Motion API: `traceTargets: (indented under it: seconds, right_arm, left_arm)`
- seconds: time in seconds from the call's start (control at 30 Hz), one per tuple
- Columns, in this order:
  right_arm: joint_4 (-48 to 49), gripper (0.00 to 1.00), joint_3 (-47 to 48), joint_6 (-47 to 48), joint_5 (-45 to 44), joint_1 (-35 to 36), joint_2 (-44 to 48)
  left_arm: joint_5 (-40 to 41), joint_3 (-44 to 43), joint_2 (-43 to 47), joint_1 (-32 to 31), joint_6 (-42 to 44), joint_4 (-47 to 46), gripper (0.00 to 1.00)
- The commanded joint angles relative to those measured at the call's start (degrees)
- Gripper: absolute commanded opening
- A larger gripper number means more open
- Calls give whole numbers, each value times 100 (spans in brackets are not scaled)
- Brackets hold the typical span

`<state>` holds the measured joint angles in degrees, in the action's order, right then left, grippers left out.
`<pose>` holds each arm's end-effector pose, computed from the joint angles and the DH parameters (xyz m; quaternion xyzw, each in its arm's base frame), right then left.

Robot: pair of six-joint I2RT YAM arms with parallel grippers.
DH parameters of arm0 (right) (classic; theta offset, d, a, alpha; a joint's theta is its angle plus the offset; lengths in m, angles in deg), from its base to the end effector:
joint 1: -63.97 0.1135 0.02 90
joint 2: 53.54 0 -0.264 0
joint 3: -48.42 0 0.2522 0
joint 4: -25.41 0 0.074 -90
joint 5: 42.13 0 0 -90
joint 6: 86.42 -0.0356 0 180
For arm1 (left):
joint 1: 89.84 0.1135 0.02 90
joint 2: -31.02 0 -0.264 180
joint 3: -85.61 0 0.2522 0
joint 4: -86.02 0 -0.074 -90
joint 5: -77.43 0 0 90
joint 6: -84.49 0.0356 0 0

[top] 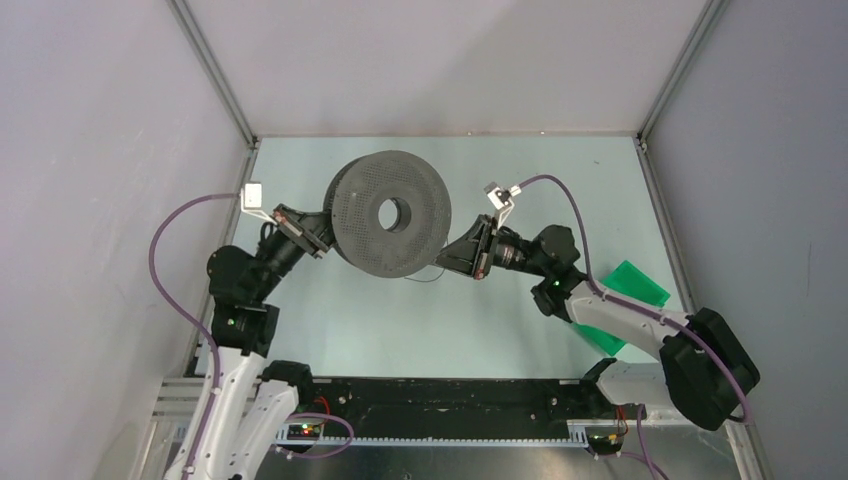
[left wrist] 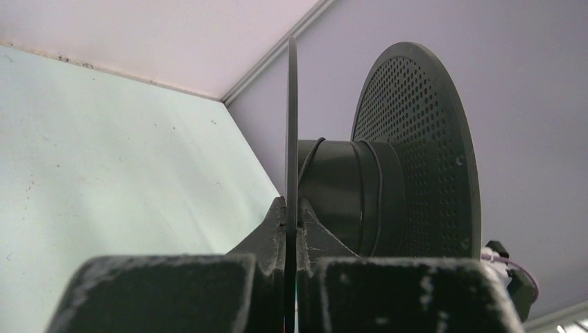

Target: Wrap the cables

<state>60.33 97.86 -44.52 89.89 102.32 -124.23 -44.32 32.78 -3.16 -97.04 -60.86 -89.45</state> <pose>0.1933 0.1833 0.2950 -0.2318 0.5987 0.6641 0.3831 0.1382 -0.0363 0.3679 -0.0443 0.6279 -0.5376 0.5610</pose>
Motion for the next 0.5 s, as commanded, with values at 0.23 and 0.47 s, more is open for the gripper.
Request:
traceTargets:
  seconds: [0.23,0.47]
  right_arm:
    - [3475,0,243,-1885,-1402,506,-943]
    - [3529,0,461,-2203,-1828,685,-1182]
  left_arm:
    - [1065,412,413,39,-1439,-1295,0]
    - [1361,734,512,35,-1537,-1292,0]
